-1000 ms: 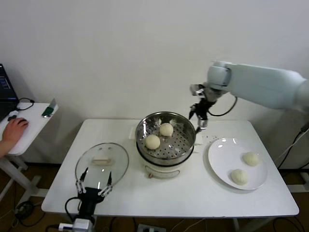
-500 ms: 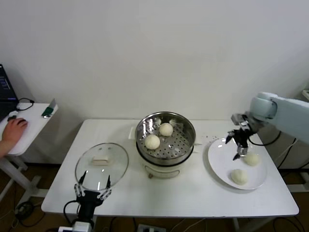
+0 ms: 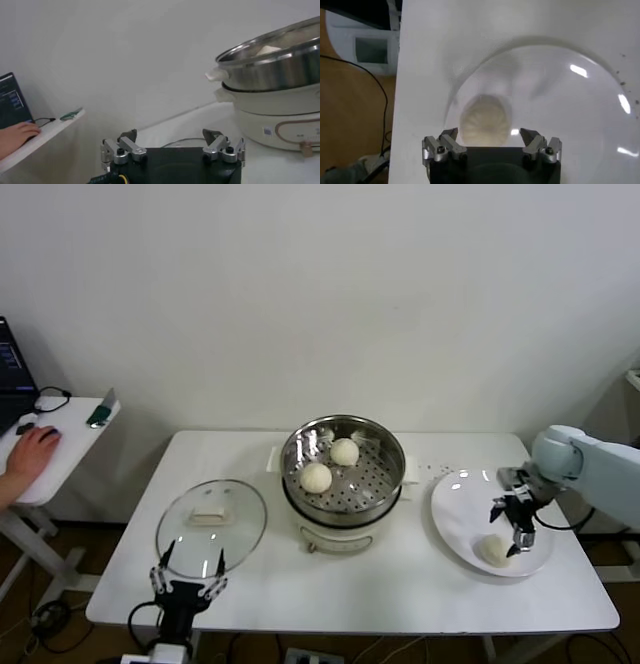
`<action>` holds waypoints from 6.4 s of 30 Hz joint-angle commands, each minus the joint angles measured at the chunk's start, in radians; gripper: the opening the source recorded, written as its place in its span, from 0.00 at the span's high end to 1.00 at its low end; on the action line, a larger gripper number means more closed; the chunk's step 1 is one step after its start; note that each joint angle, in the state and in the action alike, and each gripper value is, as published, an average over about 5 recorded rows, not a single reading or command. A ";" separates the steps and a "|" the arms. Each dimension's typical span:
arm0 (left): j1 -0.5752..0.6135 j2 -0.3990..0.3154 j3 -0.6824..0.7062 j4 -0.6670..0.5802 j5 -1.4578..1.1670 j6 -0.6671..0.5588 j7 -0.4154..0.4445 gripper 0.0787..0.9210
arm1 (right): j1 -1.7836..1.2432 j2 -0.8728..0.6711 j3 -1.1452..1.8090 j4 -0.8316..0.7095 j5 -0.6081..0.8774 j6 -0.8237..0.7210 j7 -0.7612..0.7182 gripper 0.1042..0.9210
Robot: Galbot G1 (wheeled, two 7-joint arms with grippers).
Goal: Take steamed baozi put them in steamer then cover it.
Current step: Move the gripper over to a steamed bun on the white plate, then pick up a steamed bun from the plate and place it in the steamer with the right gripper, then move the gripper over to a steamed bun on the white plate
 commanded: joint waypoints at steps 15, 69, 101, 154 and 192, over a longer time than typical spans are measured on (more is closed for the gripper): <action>0.001 0.007 -0.001 0.010 0.008 -0.005 0.007 0.12 | -0.114 0.032 0.087 -0.055 -0.086 0.012 0.016 0.12; -0.003 0.018 0.028 0.026 0.029 0.011 0.010 0.12 | 0.451 0.606 -0.087 0.038 -0.258 0.708 -0.102 0.30; -0.006 0.032 0.020 0.032 0.021 0.008 0.012 0.12 | 0.266 0.705 -0.113 0.083 -0.330 0.734 -0.089 0.27; 0.007 0.020 0.032 -0.001 0.050 0.012 0.011 0.12 | -0.219 0.070 0.540 -0.426 -0.327 0.228 -0.076 0.12; 0.000 0.007 0.019 0.027 0.057 0.013 0.006 0.12 | -0.246 0.325 0.658 -0.740 -0.561 0.331 -0.060 0.12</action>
